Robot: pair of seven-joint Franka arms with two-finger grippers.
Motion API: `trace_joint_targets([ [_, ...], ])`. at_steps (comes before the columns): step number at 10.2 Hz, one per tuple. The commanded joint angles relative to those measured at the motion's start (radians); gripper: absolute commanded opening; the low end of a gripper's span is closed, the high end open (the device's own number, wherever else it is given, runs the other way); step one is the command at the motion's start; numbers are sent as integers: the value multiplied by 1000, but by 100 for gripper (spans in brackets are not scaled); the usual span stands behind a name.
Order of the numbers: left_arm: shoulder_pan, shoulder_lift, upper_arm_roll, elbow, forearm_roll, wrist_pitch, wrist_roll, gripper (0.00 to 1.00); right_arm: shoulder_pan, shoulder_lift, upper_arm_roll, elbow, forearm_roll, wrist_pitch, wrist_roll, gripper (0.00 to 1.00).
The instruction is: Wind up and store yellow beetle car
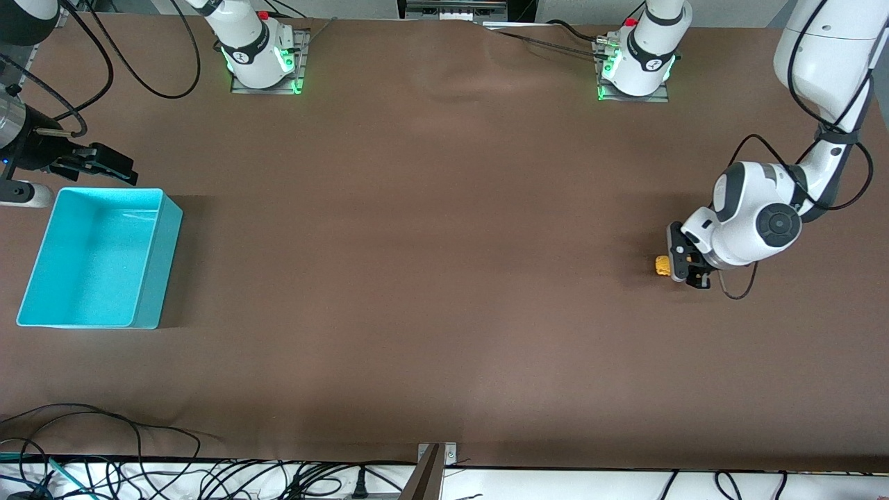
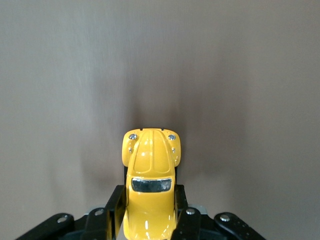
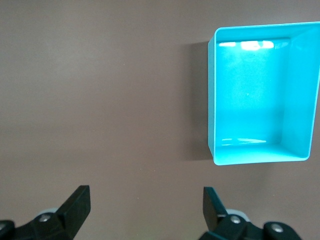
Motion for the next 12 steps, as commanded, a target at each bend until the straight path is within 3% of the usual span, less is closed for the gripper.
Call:
trace_joint_targets([
  [1, 45, 82, 1, 44, 61, 27, 66, 0, -2, 14, 1, 24, 17, -9, 1, 100],
  [12, 70, 78, 1, 44, 61, 27, 89, 1, -5, 46, 1, 26, 17, -3, 1, 100],
])
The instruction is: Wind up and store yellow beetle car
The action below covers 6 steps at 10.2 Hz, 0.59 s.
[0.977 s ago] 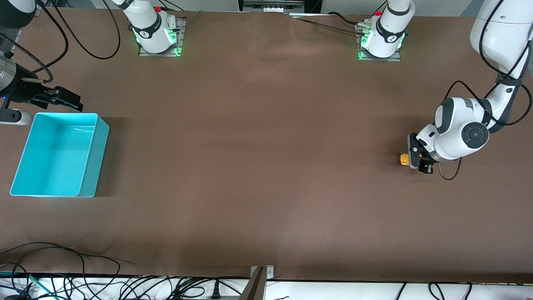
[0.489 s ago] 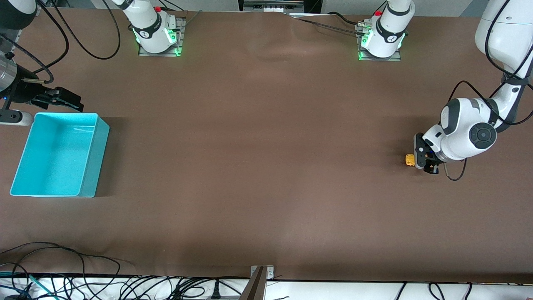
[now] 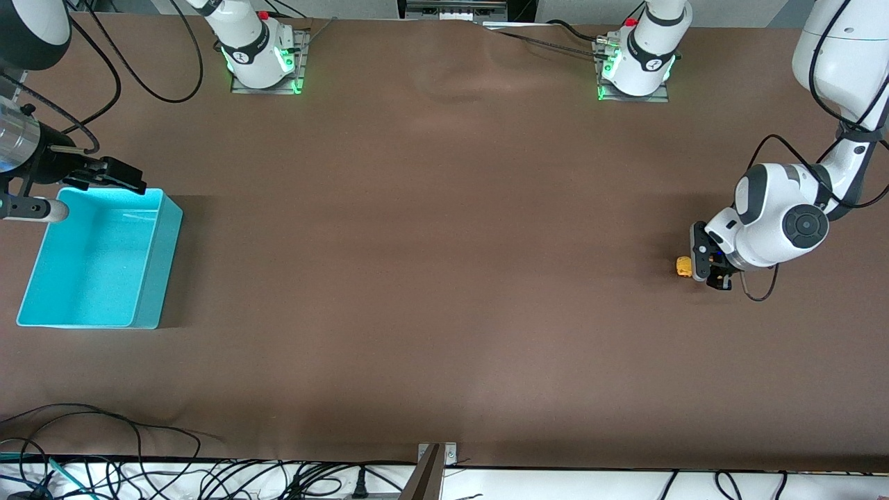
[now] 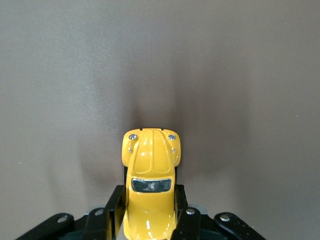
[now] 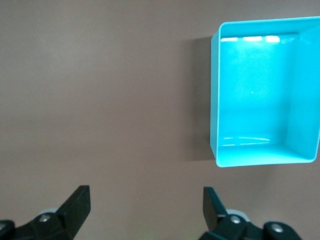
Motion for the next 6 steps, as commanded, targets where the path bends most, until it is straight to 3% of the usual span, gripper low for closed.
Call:
trace_joint_targets([
  [1, 19, 66, 0, 27, 36, 24, 19, 2, -3, 5, 0, 26, 17, -11, 1, 100],
  [6, 19, 66, 0, 27, 37, 24, 20, 3, 1, 16, 4, 29, 17, 10, 2, 100],
])
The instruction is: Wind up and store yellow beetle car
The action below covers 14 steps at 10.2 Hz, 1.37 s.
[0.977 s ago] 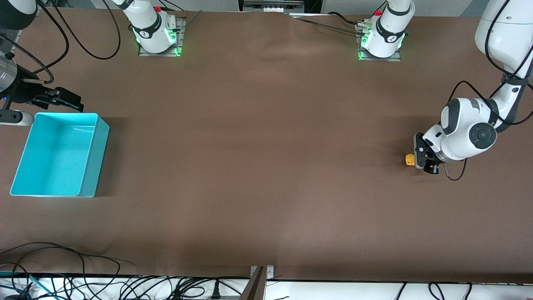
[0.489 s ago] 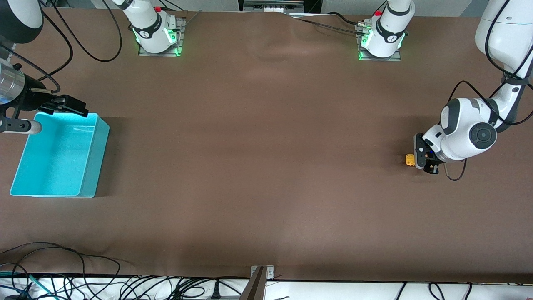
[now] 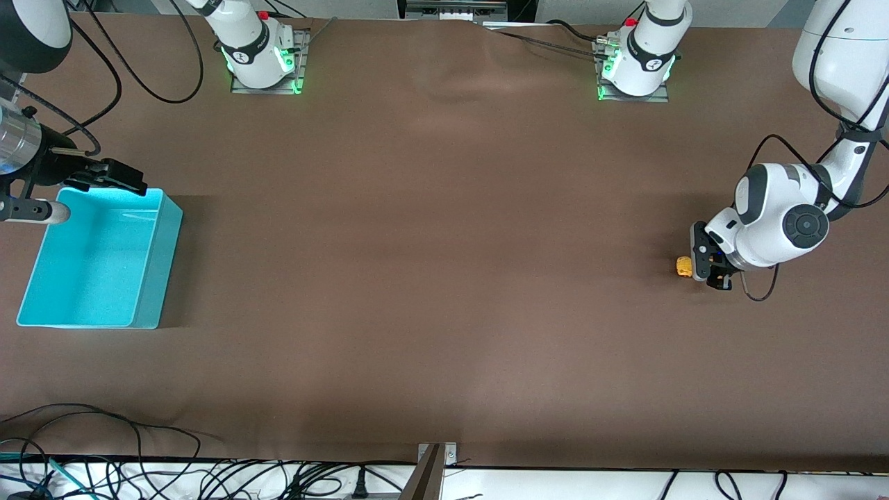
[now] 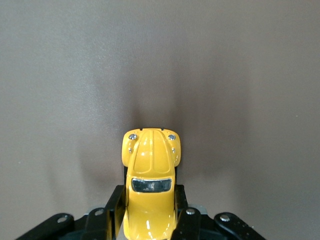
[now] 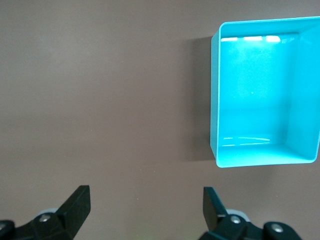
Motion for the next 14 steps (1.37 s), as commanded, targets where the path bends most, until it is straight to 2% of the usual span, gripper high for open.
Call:
trace_joint_targets([
  [1, 20, 66, 0, 27, 37, 24, 19, 3, 1, 15, 5, 28, 17, 14, 2, 100],
  [3, 23, 65, 0, 27, 36, 24, 19, 5, 1, 13, 5, 28, 15, 14, 2, 100],
  [4, 23, 60, 0, 27, 36, 24, 19, 45, 1, 13, 5, 28, 15, 14, 1, 100],
  [5, 23, 43, -5, 27, 36, 13, 20, 99, 1, 13, 5, 28, 15, 14, 1, 100],
  [6, 11, 4, -17, 36, 31, -72, 11, 100, 1, 13, 5, 31, 15, 14, 1, 100],
  [8, 11, -18, -78, 131, 23, -271, 9, 100, 1, 13, 5, 37, 15, 14, 1, 100],
  [11, 12, -23, -106, 232, 5, -422, -9, 100, 1, 13, 5, 39, 17, 14, 1, 100],
  [14, 5, -41, -126, 383, -50, -635, -111, 100, -3, 13, 2, 42, 15, 11, -2, 100],
])
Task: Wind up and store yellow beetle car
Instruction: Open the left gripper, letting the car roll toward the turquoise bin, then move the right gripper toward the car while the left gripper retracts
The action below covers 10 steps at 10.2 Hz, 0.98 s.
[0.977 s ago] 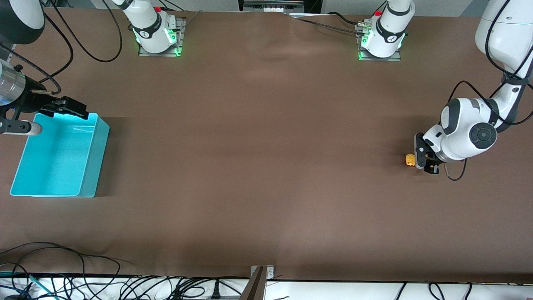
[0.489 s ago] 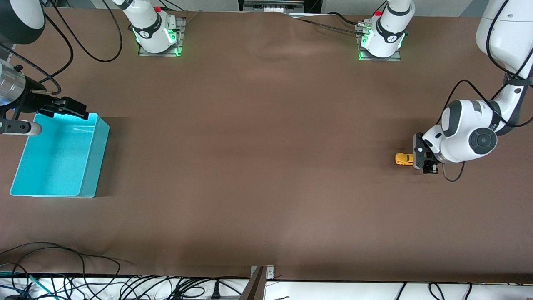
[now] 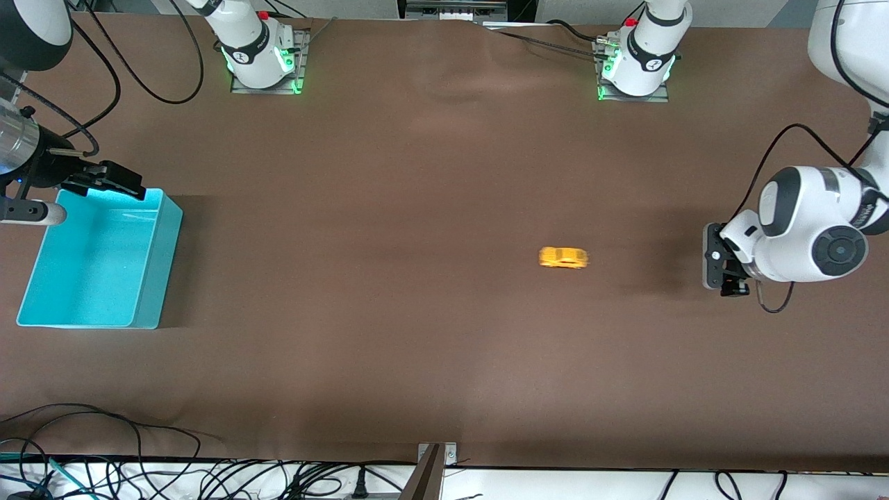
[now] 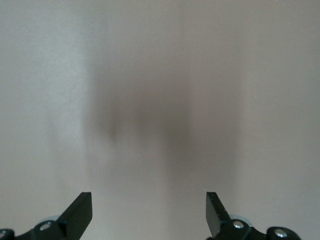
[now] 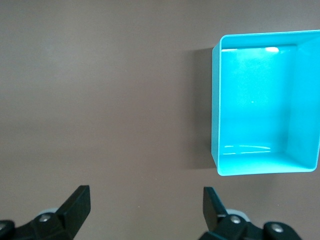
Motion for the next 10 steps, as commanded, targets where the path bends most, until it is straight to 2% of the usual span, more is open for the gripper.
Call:
trace_joint_targets([
  [1, -1, -15, -37, 125, -28, -168, -93, 100, -5, 13, -2, 35, 15, -13, -13, 100],
  [3, -1, -41, -66, 197, -71, -284, -229, 100, -8, 13, -3, 33, 17, -11, -33, 100],
  [6, -1, -102, -101, 202, -119, -334, -418, 100, 1, 13, 1, 29, 12, -24, -39, 100],
  [8, -2, -125, -106, 219, -174, -349, -526, 100, 0, 14, 1, 23, 15, -28, -181, 100],
  [10, -4, -147, -158, 266, -176, -388, -698, 100, 0, 14, 1, 4, 15, -59, -315, 100],
])
